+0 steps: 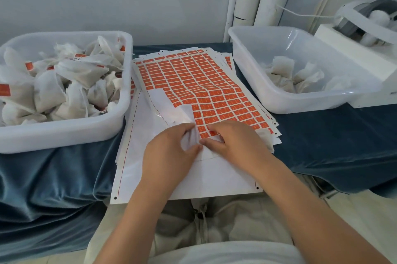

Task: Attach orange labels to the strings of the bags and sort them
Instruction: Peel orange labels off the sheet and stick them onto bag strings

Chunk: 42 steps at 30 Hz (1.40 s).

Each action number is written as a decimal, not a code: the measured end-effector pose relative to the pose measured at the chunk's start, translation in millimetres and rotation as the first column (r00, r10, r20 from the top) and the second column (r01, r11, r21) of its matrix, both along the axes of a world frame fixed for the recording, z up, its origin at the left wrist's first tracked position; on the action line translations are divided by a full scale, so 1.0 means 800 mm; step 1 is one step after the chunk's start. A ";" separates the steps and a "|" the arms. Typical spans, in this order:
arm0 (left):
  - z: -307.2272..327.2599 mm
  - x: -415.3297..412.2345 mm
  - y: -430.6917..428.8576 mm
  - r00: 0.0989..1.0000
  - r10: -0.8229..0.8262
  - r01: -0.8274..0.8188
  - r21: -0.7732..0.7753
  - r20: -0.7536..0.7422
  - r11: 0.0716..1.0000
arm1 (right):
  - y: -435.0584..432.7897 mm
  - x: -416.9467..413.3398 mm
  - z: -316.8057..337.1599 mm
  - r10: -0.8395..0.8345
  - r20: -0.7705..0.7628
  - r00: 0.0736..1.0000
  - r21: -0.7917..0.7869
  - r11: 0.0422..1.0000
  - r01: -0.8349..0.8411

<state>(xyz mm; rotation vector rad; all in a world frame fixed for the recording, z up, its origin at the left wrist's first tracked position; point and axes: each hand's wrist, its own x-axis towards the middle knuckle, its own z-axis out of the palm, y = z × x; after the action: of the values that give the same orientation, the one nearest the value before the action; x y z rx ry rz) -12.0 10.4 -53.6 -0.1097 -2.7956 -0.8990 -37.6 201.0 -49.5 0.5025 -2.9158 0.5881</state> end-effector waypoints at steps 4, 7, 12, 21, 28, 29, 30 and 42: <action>-0.001 0.000 0.004 0.999 0.007 -0.028 0.404 0.052 0.914 | -0.002 0.002 -0.006 -0.010 -0.057 0.998 -0.016 1.000 0.009; -0.002 0.003 0.008 0.989 0.046 -0.132 0.708 0.139 0.694 | -0.002 0.003 -0.010 -0.036 -0.082 0.996 -0.119 0.993 0.026; -0.006 0.005 0.012 0.991 0.109 -0.136 0.711 0.083 0.689 | -0.001 0.003 -0.006 -0.047 -0.034 0.998 -0.208 0.977 0.039; 0.010 0.017 0.022 0.971 0.209 -0.190 0.911 0.119 0.365 | -0.001 0.011 -0.010 0.063 -0.081 0.995 0.032 0.998 -0.061; 0.017 0.016 0.017 0.988 -0.082 -0.083 0.899 0.130 0.430 | -0.005 0.015 -0.006 -0.091 -0.215 0.972 -0.253 0.967 0.034; 0.019 0.018 0.022 0.962 -0.228 -0.065 0.934 0.153 0.353 | -0.007 0.015 -0.007 -0.074 -0.229 0.971 -0.235 0.972 0.019; 0.018 0.021 0.027 0.938 -0.311 -0.058 0.957 0.150 0.285 | -0.011 0.016 -0.006 -0.044 -0.233 0.971 -0.204 0.979 -0.005; 0.008 0.025 0.032 0.980 -0.031 -0.182 0.940 0.199 0.289 | -0.016 0.022 0.021 -0.058 -0.080 0.995 -0.596 0.803 -0.001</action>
<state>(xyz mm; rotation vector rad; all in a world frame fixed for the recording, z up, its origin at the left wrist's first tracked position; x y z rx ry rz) 7.8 36.0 -47.2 0.3152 -1.8011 -2.4739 -19.7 188.6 -32.9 0.3792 -2.4382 1.3670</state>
